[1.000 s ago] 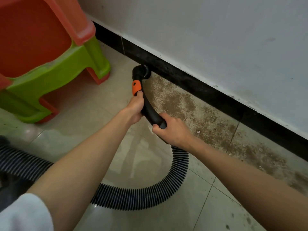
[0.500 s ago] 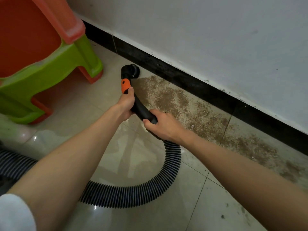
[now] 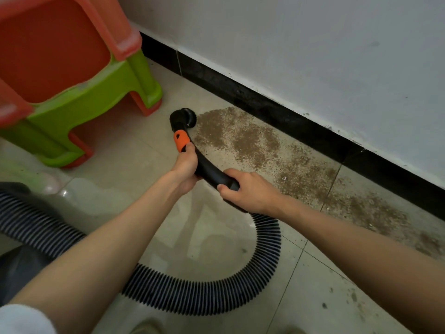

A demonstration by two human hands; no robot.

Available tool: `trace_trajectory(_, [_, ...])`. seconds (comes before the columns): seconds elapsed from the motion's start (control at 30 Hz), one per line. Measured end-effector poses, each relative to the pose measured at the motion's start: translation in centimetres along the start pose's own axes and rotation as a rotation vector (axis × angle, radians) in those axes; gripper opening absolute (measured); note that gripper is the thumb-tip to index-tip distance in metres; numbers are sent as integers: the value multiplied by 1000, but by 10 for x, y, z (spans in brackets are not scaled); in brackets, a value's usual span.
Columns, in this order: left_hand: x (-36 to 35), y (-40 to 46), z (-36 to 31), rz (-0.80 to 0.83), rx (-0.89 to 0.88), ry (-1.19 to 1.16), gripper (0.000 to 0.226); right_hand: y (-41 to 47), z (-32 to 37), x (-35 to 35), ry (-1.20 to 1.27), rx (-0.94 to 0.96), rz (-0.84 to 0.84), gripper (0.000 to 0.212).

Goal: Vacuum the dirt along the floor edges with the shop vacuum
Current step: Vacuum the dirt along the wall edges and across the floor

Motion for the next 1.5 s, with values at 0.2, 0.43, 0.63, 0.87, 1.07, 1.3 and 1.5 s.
trace_trajectory(0.2, [-57,12,-23,147,-36,119,45,4,-34,33,66,-64,-135,32])
trace_trajectory(0.43, [-81,22,-26,156,-56,220,51,5,-56,39,93,-95,-204,33])
trace_trajectory(0.63, [-56,18,-27,131,-74,218,50,8,-39,23,78,-89,-157,32])
trace_trajectory(0.87, [25,3,1,-92,-35,73,46,9,6,-26,-14,4,38,34])
trace_trajectory(1.07, [68,-22,44,-202,17,36,51,-21,21,-59,65,16,188,31])
trace_trajectory(1.3, [48,-35,63,-121,22,87,53,-54,8,-55,115,-2,141,31])
trace_trajectory(1.5, [1,-32,30,39,14,71,48,-39,-6,-18,38,-39,11,28])
Point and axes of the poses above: each hand's wrist, its own y-axis towards the middle knuckle, its own x-axis out of the back of the hand, z = x × y, the point moved 9 cm from there along y, towards the middle knuckle, and after that the axes turned 13 degrees about y, right-handed, at the moved point
